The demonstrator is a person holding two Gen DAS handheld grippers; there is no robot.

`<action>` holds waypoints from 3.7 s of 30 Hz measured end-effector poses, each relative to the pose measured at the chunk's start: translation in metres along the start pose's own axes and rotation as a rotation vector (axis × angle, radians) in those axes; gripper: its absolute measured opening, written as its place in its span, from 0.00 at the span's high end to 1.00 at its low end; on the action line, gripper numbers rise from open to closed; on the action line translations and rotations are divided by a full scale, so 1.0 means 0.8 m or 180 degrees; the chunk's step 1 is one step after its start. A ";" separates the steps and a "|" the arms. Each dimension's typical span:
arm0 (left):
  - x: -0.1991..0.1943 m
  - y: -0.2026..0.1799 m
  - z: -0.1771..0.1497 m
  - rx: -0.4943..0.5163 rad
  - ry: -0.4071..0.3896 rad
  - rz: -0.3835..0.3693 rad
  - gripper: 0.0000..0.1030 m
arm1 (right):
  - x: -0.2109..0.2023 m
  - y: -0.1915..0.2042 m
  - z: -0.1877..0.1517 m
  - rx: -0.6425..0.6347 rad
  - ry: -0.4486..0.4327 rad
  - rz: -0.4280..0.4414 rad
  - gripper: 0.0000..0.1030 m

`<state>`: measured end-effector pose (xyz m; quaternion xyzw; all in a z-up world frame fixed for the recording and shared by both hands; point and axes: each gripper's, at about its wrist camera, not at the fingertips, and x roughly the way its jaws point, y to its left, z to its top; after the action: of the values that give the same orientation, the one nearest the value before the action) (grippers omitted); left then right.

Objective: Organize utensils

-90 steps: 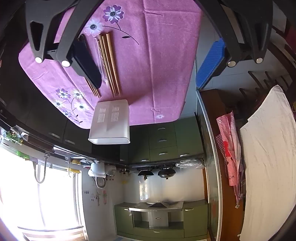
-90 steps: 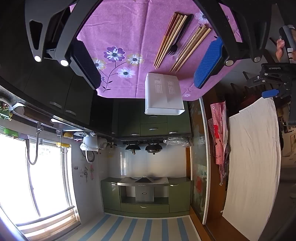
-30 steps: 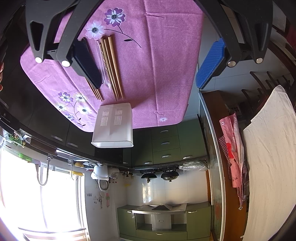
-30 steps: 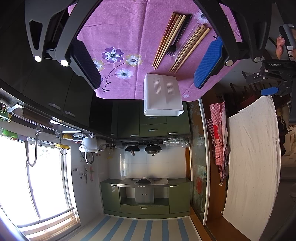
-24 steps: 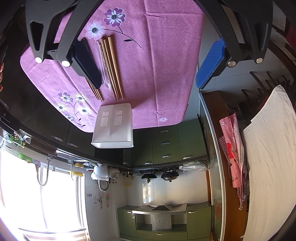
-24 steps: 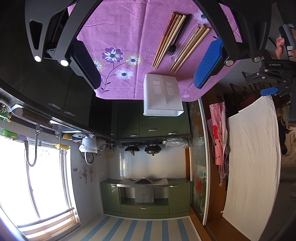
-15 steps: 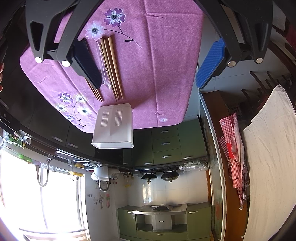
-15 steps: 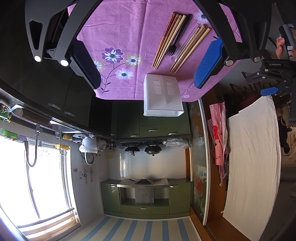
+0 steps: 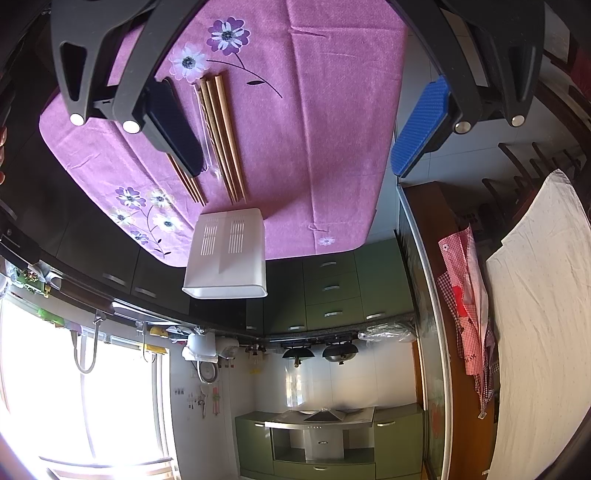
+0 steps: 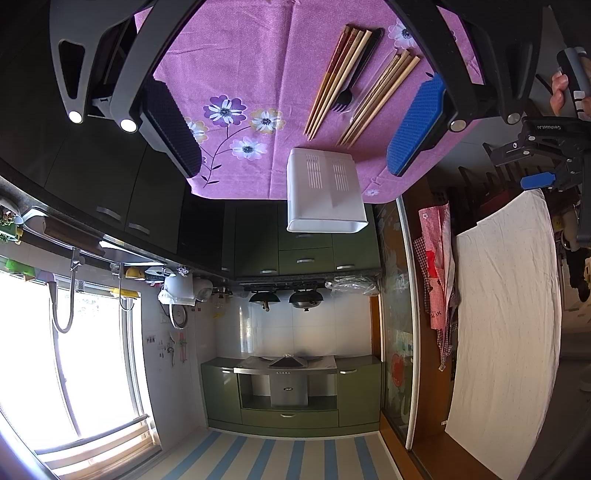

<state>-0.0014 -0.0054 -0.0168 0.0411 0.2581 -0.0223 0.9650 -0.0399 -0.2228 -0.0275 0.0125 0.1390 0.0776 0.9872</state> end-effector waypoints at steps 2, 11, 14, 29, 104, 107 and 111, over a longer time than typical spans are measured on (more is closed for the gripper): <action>0.000 0.000 -0.001 -0.0002 0.0001 -0.0002 0.06 | 0.000 0.000 0.000 0.0002 0.0011 -0.0013 0.04; 0.000 0.000 -0.001 0.0005 0.0012 -0.0004 0.06 | 0.002 -0.001 -0.003 0.0004 0.0031 -0.0017 0.04; 0.005 0.000 -0.004 0.0004 0.0032 -0.0008 0.06 | 0.007 -0.004 -0.005 0.0000 0.0063 -0.0025 0.04; 0.096 -0.006 0.013 0.0009 0.0733 -0.0284 0.06 | 0.099 -0.021 -0.012 -0.0299 0.0928 0.0104 0.04; 0.195 -0.083 0.075 0.0037 0.1392 -0.1019 0.92 | 0.297 0.050 -0.098 0.0020 0.2988 0.0652 0.70; 0.185 -0.075 0.074 0.0073 0.1354 -0.1062 0.92 | 0.305 0.059 -0.103 0.0029 0.3101 0.0598 0.80; 0.181 -0.069 0.071 0.0056 0.1323 -0.1112 0.92 | 0.315 0.068 -0.112 0.0026 0.3241 0.0489 0.86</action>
<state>0.1487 -0.0684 -0.0441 0.0080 0.4536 -0.1818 0.8724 0.1664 -0.1293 -0.1796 -0.0129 0.6011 0.1456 0.7857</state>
